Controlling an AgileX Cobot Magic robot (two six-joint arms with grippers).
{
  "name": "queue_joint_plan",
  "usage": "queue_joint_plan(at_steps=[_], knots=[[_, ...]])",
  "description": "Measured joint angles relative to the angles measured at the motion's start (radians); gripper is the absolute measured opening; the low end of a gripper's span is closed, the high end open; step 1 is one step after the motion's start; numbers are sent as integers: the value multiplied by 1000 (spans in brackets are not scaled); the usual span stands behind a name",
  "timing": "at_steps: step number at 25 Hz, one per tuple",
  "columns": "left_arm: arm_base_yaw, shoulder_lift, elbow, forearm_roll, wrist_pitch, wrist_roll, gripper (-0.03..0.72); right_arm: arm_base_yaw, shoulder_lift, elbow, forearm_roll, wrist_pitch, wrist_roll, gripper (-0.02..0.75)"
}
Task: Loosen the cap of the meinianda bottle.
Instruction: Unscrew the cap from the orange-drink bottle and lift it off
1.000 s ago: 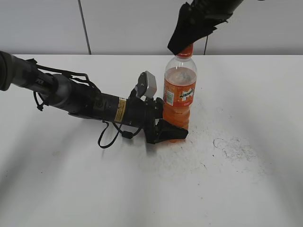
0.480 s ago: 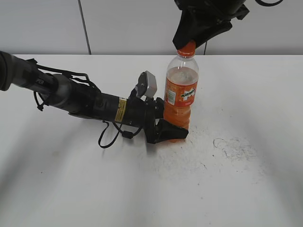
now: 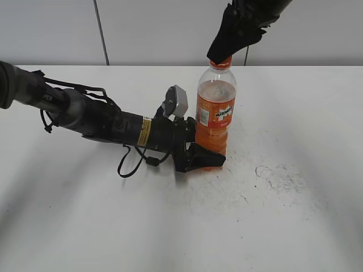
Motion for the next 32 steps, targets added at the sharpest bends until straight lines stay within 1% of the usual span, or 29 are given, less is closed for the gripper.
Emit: queue_joint_plan(at_steps=[3, 4, 6, 7, 8, 9, 10, 12, 13, 14, 16, 17, 19, 20, 24, 26, 30, 32], knots=[[0, 0, 0, 0, 0, 0, 561, 0, 0, 0, 0, 0, -17, 270], [0, 0, 0, 0, 0, 0, 561, 0, 0, 0, 2, 0, 0, 286], [0, 0, 0, 1, -1, 2, 561, 0, 0, 0, 1, 0, 68, 382], [0, 0, 0, 1, -1, 2, 561, 0, 0, 0, -1, 0, 141, 468], [0, 0, 0, 1, -1, 2, 561, 0, 0, 0, -1, 0, 209, 524], [0, 0, 0, 2, -1, 2, 561, 0, 0, 0, -1, 0, 314, 569], [0, 0, 0, 2, -1, 2, 561, 0, 0, 0, -1, 0, 439, 589], [0, 0, 0, 2, -1, 2, 561, 0, 0, 0, -13, 0, 661, 576], [0, 0, 0, 2, -1, 2, 561, 1, 0, 0, -25, 0, 749, 549], [0, 0, 0, 2, -1, 2, 561, 3, 0, 0, -47, 0, 803, 515], [-1, 0, 0, 2, 0, 2, 561, 17, 0, 0, -76, 0, 841, 462], [-1, 0, 0, 1, 0, 2, 561, 26, 0, 0, -98, 0, 851, 404], [-1, 0, 0, 0, 1, 2, 561, 41, 0, 0, -122, -1, 841, 320], [-1, 0, 0, 0, 1, 2, 561, 48, 0, 0, -130, -4, 828, 307], [-1, 0, 0, 1, 1, 2, 561, 56, 0, 0, -141, -6, 681, 306], [-1, 0, 0, 1, 1, -1, 561, 56, 0, 0, -142, -5, 539, 298], [-1, 0, 0, -1, 2, -1, 561, 56, -3, -3, -143, -10, 159, 274], [-1, 0, 0, 0, 2, 1, 561, 56, -3, -3, -137, -8, 55, 274]])
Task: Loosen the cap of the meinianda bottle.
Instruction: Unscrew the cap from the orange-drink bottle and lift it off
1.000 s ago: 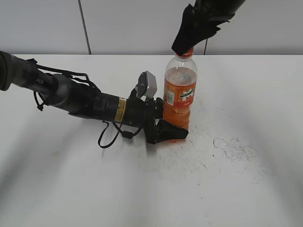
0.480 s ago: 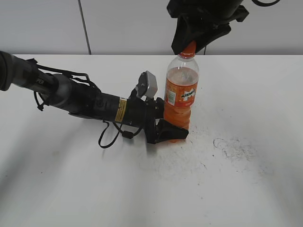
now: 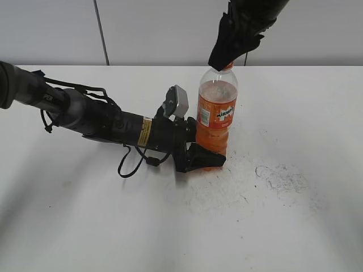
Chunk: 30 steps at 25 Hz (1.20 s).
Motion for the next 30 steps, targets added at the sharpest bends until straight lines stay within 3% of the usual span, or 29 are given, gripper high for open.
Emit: queue_joint_plan(at_steps=[5, 9, 12, 16, 20, 23, 26, 30], knots=[[0, 0, 0, 2, -1, 3, 561, 0, 0, 0, 27, 3, -50, 300], [0, 0, 0, 2, -1, 2, 561, 0, -6, 1, 66, 3, 168, 524], [0, 0, 0, 2, -1, 2, 561, 0, -12, 1, 54, 0, 456, 589], [0, 0, 0, 2, -1, 2, 561, 0, -13, 1, -26, 0, 790, 522], [0, 0, 0, 0, 0, 2, 561, 0, -13, 1, -37, 0, 828, 396], [0, 0, 0, -2, 0, 1, 561, 1, -13, 1, -35, 0, 766, 276], [-1, 0, 0, -2, 0, 0, 561, 1, -16, 1, -35, 0, 631, 275], [-1, 0, 0, -2, 0, 1, 561, 1, -18, 1, -27, 0, 243, 271]])
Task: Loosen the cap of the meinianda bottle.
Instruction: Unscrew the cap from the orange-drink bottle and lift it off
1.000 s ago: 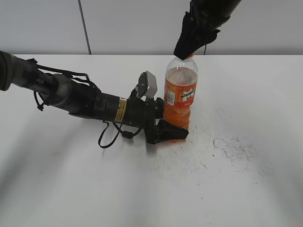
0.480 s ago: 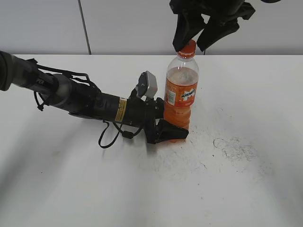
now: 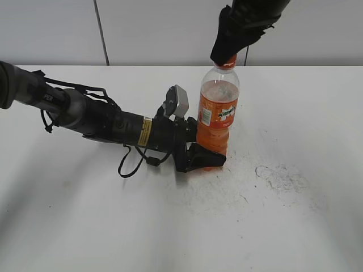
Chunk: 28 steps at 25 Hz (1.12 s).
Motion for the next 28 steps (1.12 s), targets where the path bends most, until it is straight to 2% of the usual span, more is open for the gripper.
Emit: queue_joint_plan(at_steps=[4, 8, 10, 13, 14, 15, 18, 20, 23, 24, 26, 28], knots=[[0, 0, 0, 2, 0, 1, 561, 0, -2, 0, 15, 4, -327, 271], [0, 0, 0, 3, -1, 3, 561, 0, -2, 0, 29, 5, -365, 281], [0, 0, 0, 3, -1, 3, 561, 0, -2, 0, 39, 5, -325, 345], [0, 0, 0, 3, -1, 3, 561, 0, -2, 0, 52, 5, -102, 523], [0, 0, 0, 3, -1, 3, 561, 0, -2, 0, 53, 4, -30, 543], [0, 0, 0, 3, -1, 3, 561, 0, -2, 0, 56, 3, 127, 557], [0, 0, 0, 3, -1, 3, 561, 0, -2, 0, 52, 3, 423, 513], [0, 0, 0, 3, -1, 3, 561, 0, -2, 0, 43, 3, 488, 447], [0, 0, 0, 3, -1, 1, 561, 0, -2, 0, 21, 3, 498, 296], [0, 0, 0, 3, 0, 1, 561, 0, -2, 0, 19, 3, 489, 270], [0, 0, 0, 3, 0, 1, 561, 0, -3, 0, 18, 3, 451, 269], [0, 0, 0, 3, 0, 1, 561, 0, -3, 0, 18, 3, 332, 269]])
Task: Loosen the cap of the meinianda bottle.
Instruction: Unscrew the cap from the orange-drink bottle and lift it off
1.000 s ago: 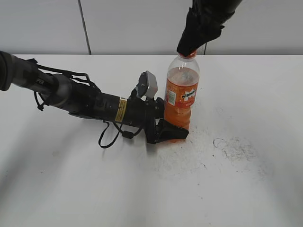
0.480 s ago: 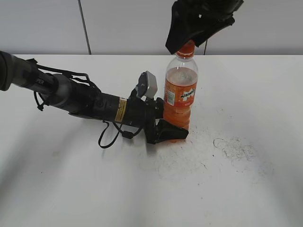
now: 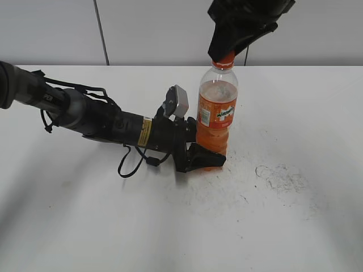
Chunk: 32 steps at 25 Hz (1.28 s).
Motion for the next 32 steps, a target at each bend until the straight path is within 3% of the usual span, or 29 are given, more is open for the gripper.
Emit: queue_joint_plan(at_steps=[8, 12, 14, 17, 20, 22, 25, 29, 32], knots=[[0, 0, 0, 1, 0, 1, 561, 0, -1, 0, 19, 0, -661, 264], [0, 0, 0, 2, 0, 2, 561, 0, -1, 0, 34, 1, -720, 269], [0, 0, 0, 2, -1, 2, 561, 0, -1, 0, 39, 0, -686, 333], [0, 0, 0, 2, -1, 2, 561, 0, -1, 0, 42, -16, -525, 489], [0, 0, 0, 2, -1, 2, 561, 0, -1, 0, 42, -30, -315, 536], [0, 0, 0, 2, -1, 2, 561, 0, -1, 0, 43, -30, -157, 532], [0, 0, 0, 2, -1, 2, 561, 0, -1, 0, 42, -17, 22, 465], [0, 0, 0, 2, -1, 0, 561, 0, -1, 0, 18, -8, 71, 310], [0, 0, 0, 1, -1, 0, 561, 0, -1, 0, 3, -7, 52, 267]])
